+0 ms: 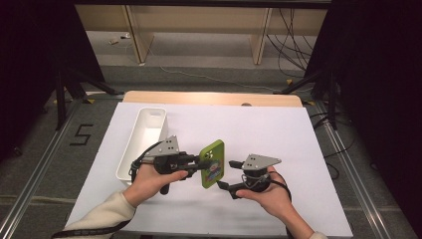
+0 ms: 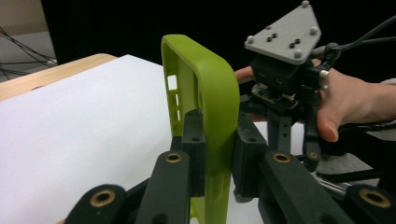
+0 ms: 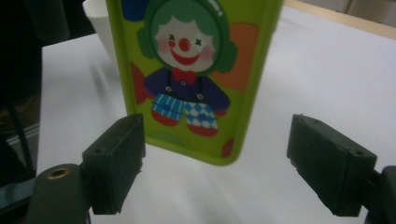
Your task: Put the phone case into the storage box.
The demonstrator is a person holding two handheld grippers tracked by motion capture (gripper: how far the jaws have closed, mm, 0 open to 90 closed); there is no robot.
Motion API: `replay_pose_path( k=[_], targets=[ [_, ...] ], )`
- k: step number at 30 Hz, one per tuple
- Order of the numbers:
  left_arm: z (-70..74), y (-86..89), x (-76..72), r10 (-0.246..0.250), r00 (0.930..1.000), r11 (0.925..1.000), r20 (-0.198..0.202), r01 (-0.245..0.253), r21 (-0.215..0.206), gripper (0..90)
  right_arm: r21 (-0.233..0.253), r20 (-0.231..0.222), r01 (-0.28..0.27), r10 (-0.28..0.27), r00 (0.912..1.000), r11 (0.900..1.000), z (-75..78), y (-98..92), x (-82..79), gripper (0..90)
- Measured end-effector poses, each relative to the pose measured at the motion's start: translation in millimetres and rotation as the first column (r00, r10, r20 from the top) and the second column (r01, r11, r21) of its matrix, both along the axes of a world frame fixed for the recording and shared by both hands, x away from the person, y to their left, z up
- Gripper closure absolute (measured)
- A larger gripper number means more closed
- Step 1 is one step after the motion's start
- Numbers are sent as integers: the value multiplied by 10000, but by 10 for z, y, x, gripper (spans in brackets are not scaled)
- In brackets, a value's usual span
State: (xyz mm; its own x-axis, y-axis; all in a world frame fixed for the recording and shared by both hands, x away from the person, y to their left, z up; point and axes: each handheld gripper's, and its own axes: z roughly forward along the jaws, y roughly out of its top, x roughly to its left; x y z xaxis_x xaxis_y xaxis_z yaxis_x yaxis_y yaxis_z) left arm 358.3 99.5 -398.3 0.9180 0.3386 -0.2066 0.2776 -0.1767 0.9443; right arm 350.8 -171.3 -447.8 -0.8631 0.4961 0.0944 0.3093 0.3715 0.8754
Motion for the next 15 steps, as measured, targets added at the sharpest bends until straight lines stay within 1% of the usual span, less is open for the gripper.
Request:
replay_pose_path(
  k=[3, 4, 5, 6, 9, 10, 11, 12, 13, 15],
  targets=[
    [-5, -17, -19, -99, 9999, 10000, -134, 99, -8, 776, 6, -95, -347, 347, 9994, 9994, -23, 20, 16, 225],
    [-5, -17, -19, -99, 9999, 10000, -134, 99, -8, 776, 6, -95, -347, 347, 9994, 9994, -23, 20, 16, 225],
    [-7, -22, -25, -118, 9997, 9999, -204, 118, -6, 776, 13, -184, -520, 520, 9985, 9986, -42, 27, 25, 230],
    [-11, -34, -37, -187, 9993, 9998, -319, 187, -25, 776, -4, -255, -564, 563, 9981, 9984, -48, 31, 26, 232],
    [-12, -44, -42, -213, 9992, 9998, -328, 213, 1, 776, -4, -309, -672, 672, 9973, 9977, -63, 38, 35, 239],
    [-13, -50, -35, -290, 9993, 9996, -231, 290, -10, 776, 11, -321, -759, 759, 9966, 9971, -70, 40, 43, 241],
    [-13, -58, -33, -357, 9992, 9994, -184, 357, -10, 776, 57, -434, -840, 842, 9955, 9964, -80, 45, 51, 244],
    [-13, -58, -33, -357, 9992, 9994, -184, 357, -10, 776, 57, -434, -840, 842, 9955, 9964, -80, 45, 51, 244],
    [-14, -63, -32, -398, 9991, 9992, -148, 398, 2, 776, 199, -540, -985, 995, 9936, 9949, -93, 51, 62, 244],
    [-18, -72, -33, -450, 9989, 9990, -148, 450, -18, 776, 255, -540, -1078, 1091, 9926, 9938, -102, 55, 72, 245]
  ],
)
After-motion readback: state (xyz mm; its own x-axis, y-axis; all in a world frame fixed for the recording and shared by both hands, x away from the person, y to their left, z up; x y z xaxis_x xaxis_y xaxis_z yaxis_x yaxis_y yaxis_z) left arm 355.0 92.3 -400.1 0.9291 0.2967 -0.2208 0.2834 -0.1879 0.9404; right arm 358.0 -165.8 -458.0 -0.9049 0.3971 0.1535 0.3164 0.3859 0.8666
